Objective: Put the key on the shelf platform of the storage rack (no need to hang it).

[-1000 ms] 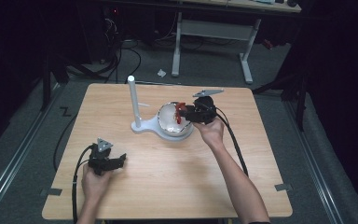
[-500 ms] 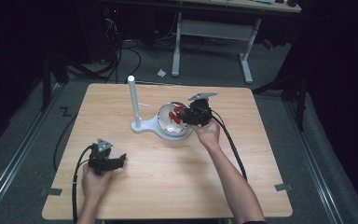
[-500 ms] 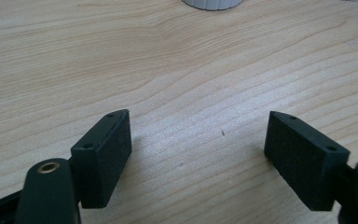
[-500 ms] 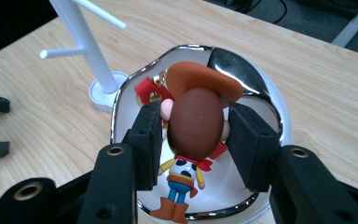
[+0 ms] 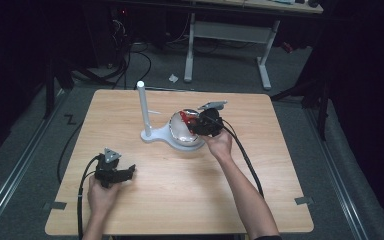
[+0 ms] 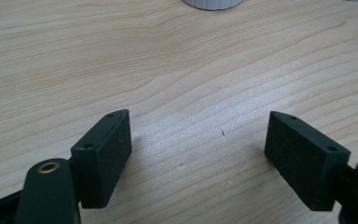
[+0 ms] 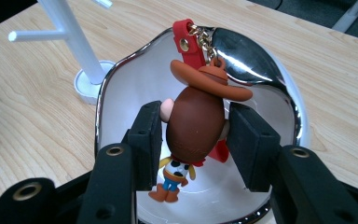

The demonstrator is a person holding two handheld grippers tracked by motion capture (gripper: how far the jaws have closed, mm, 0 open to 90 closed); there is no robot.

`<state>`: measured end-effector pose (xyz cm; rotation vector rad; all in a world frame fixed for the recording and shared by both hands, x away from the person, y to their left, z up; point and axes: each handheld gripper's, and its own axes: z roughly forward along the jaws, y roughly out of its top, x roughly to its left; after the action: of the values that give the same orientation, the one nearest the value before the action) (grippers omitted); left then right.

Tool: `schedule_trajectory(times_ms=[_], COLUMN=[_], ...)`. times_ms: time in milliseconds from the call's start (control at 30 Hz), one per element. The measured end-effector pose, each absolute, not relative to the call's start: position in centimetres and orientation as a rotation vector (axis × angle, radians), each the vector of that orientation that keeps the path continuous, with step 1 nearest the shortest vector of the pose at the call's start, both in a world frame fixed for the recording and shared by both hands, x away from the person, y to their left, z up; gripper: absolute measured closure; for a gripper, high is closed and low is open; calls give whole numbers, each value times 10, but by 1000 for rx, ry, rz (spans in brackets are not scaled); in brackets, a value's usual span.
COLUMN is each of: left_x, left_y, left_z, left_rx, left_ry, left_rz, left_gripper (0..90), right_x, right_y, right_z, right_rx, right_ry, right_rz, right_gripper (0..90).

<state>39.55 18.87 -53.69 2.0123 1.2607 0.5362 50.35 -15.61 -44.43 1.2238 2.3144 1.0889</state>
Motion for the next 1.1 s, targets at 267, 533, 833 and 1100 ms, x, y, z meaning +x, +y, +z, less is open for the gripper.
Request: schedule_trajectory(times_ms=[267, 533, 833, 1100], left_x=[396, 395, 396, 396], left_y=[189, 189, 189, 189], left_z=[-537, -537, -537, -537], left_rx=[2012, 2012, 2012, 2012], left_ry=[1261, 1261, 1261, 1261], left_rz=[537, 537, 537, 537], left_gripper=[233, 232, 232, 232], right_x=[505, 504, 495, 489], right_y=[-154, -158, -171, -185], right_z=[-450, -447, -439, -427], right_rx=[1240, 1244, 1256, 1268], right_ry=[2327, 2316, 2264, 2238], right_rz=[1056, 1073, 1138, 1160], right_gripper=[542, 498, 487, 470])
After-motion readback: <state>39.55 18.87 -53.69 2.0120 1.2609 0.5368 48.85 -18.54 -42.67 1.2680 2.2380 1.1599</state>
